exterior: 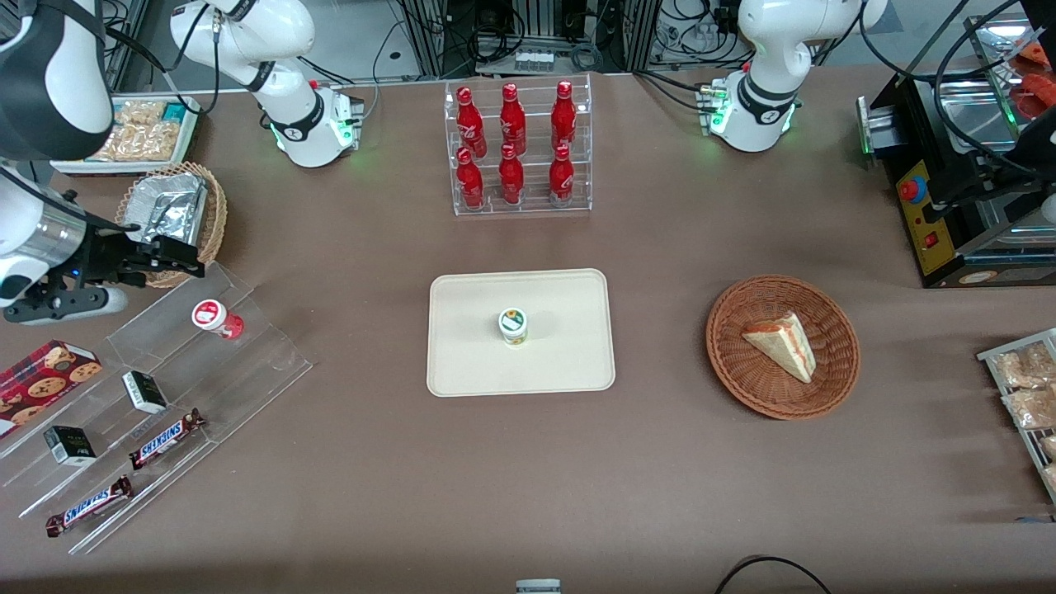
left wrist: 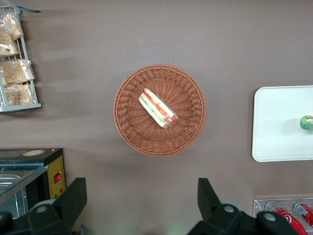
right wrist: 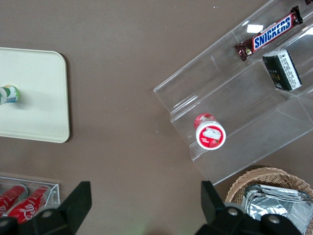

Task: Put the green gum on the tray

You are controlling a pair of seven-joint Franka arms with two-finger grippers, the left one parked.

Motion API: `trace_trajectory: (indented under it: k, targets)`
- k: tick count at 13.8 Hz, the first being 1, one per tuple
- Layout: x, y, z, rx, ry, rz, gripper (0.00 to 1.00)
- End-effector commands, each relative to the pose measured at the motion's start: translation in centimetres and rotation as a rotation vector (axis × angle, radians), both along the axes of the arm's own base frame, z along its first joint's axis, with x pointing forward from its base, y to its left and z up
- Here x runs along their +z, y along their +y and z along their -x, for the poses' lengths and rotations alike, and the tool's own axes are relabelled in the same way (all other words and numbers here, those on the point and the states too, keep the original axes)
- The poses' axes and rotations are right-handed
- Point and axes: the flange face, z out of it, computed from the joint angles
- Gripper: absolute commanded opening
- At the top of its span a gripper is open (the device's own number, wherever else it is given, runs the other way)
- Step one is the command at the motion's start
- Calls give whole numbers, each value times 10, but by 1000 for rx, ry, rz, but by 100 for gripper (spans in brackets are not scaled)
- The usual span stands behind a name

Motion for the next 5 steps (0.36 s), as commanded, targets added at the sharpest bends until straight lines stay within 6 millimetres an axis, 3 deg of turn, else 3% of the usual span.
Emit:
trace_trajectory:
  k: [1, 5]
  targets:
    - [9, -5, 13, 9, 24, 41, 99]
    - [12, -11, 19, 6, 57, 80, 99]
